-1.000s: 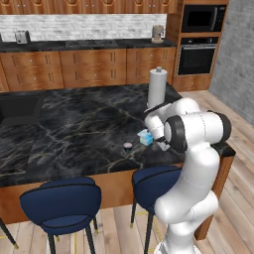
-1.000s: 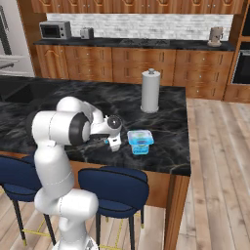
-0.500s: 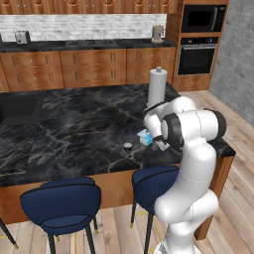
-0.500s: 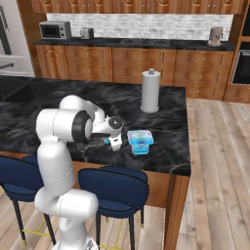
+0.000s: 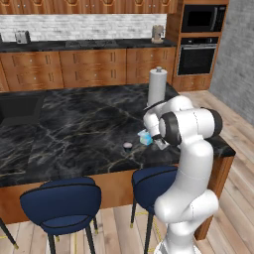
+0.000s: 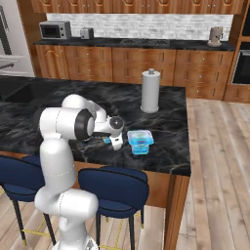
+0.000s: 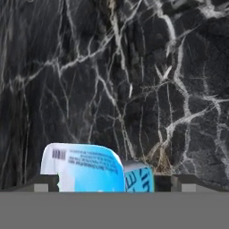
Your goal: Stack the yogurt containers by placing the smaller containers on top of the larger containers.
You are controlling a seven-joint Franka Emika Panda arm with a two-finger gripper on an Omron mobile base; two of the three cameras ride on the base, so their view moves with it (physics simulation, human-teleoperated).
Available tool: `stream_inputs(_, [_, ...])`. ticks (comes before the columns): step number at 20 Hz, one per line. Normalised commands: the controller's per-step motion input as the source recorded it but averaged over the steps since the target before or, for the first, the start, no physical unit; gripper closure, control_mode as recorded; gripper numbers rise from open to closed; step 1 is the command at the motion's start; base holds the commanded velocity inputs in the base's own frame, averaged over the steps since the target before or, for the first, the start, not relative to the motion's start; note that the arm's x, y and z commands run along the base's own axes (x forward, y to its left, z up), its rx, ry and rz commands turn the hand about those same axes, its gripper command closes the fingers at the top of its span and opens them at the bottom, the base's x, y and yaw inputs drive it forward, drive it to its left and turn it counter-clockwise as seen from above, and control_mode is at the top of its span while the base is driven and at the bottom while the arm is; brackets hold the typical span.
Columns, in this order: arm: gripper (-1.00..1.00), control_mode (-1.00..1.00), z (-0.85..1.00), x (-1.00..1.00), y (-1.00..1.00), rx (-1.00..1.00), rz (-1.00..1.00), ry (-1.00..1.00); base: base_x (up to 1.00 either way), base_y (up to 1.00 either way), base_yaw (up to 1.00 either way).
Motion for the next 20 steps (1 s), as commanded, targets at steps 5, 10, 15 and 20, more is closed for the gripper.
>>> stream_inputs(5, [-1.00, -1.00, -0.04, 0.08, 0.01, 0.00, 0.00, 0.00, 0.00, 0.00, 0.00])
stream_inputs(10, [-1.00, -1.00, 0.00, 0.04, 0.08, 0.00, 0.00, 0.00, 0.00, 0.00, 0.00])
stream_inputs(15, [1.00, -1.00, 0.00, 0.05, 0.22, 0.00, 0.00, 0.00, 0.00, 0.00, 0.00])
stream_inputs(20, [1.00, -1.00, 0.00, 0.00, 0.01, 0.00, 0.00, -0.04, 0.00, 0.00, 0.00])
